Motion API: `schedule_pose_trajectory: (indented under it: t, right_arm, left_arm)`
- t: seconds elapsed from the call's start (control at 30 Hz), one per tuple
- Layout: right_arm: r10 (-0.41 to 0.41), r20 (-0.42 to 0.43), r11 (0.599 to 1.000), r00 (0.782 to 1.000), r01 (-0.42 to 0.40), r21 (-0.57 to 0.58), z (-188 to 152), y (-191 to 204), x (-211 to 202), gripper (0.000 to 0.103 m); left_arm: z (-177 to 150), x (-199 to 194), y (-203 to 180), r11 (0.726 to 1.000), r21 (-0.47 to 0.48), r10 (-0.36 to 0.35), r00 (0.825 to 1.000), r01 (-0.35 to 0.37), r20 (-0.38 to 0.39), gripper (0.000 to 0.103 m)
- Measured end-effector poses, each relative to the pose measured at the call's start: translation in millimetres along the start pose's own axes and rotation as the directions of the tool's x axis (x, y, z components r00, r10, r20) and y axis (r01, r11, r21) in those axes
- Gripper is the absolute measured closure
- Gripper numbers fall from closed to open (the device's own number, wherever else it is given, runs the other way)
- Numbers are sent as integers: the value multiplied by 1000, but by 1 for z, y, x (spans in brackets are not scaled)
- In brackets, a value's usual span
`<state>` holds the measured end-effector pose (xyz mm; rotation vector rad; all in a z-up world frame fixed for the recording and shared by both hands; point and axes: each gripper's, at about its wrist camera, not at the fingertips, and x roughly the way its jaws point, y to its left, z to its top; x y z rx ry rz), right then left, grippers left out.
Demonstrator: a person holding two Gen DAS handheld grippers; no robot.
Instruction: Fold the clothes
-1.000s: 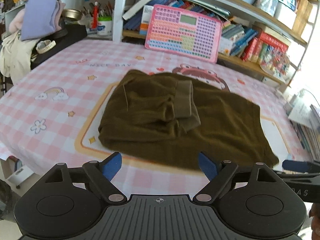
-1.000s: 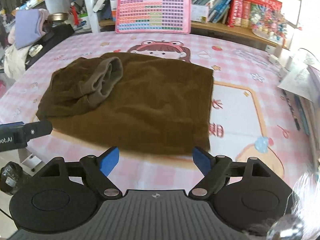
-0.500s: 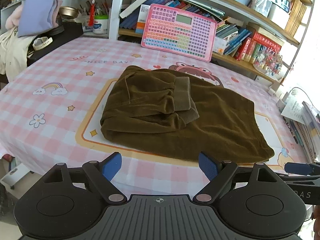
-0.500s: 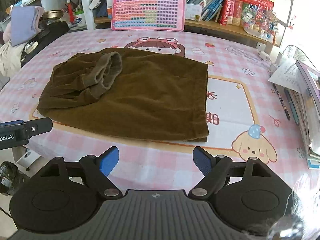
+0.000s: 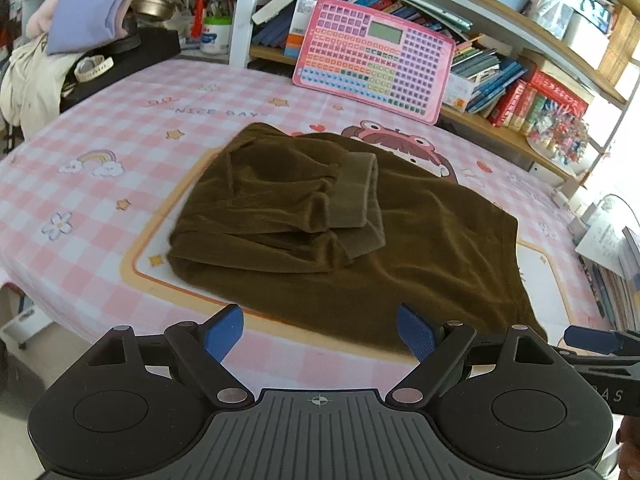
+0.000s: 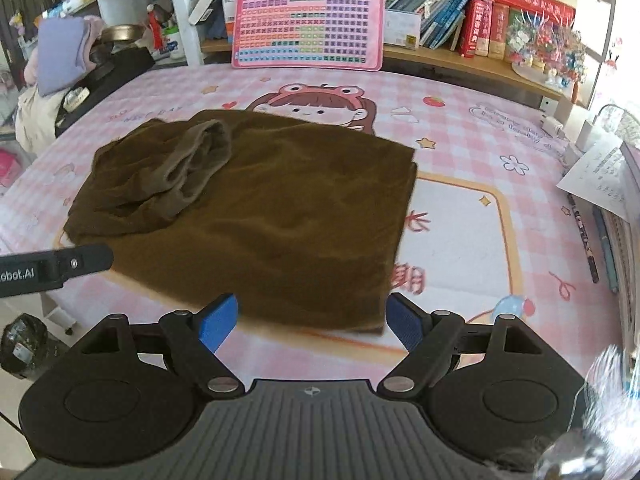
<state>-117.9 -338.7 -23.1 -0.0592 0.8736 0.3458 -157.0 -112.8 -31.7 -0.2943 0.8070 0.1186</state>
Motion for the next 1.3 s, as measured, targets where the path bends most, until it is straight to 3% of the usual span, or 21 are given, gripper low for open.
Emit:
schedule_pose_trajectory:
  t: [0.23, 0.37, 0.43, 0.53, 0.6, 0.63, 0.7, 0.77, 0.8, 0.9, 1.0, 1.13, 1.2, 1.27, 1.3]
  right_arm:
    - [133, -29, 990, 991, -132, 47, 12, -65, 13, 23]
    - [258, -78, 964, 963, -250, 95, 15, -95, 28, 27]
    - [362, -120, 920, 925, -333, 208, 17, -114, 41, 40]
    - [487, -172, 810, 856, -369, 457, 15, -140, 64, 50]
    - [537, -166, 752, 827, -380, 538, 17, -148, 73, 60]
    - [547, -175, 743, 819, -378, 553, 20, -149, 78, 68]
    - [559, -185, 737, 808, -381, 559, 24, -145, 87, 75]
    - [556, -207, 743, 805, -371, 557, 28, -143, 93, 89]
    - [555, -218, 747, 803, -365, 556, 29, -142, 97, 92]
    - [584, -202, 721, 786, -388, 574, 32, -148, 93, 93]
    - [615, -174, 694, 769, -424, 581, 38, -150, 86, 93]
    - [635, -162, 680, 756, -446, 581, 46, -148, 81, 93]
    - [638, -162, 680, 753, -454, 576, 50, -147, 80, 93]
    - [638, -162, 686, 752, -460, 564, 54, -147, 79, 93]
    - [641, -155, 682, 752, -464, 565, 55, -149, 79, 89]
  left_arm:
    - [-6, 5, -55, 995, -3, 101, 993, -101, 55, 17]
    - [-17, 7, -85, 986, 22, 159, 981, -163, 110, 17]
    - [-22, 7, -96, 984, 38, 170, 979, -175, 114, 17]
    - [-26, 7, -108, 986, 70, 147, 985, -153, 87, 17]
    - [-28, 5, -118, 986, 112, 113, 991, -120, 68, 17]
    - [-30, 5, -124, 985, 141, 97, 994, -104, 57, 17]
    - [-32, 7, -137, 977, 200, 75, 997, -80, 34, 17]
    - [-33, 12, -149, 963, 263, 64, 998, -62, 3, 17]
    - [-34, 16, -157, 951, 304, 61, 998, -54, -15, 18]
    - [-39, 25, -180, 895, 443, 66, 997, -46, -30, 18]
    - [-48, 39, -202, 792, 603, 119, 993, -96, 2, 23]
    - [-58, 56, -220, 659, 733, 164, 984, -167, 76, 28]
    - [-61, 63, -227, 607, 767, 176, 976, -209, 127, 41]
    - [-64, 69, -234, 558, 790, 186, 966, -253, 178, 68]
    - [-64, 71, -236, 545, 796, 185, 964, -264, 193, 72]
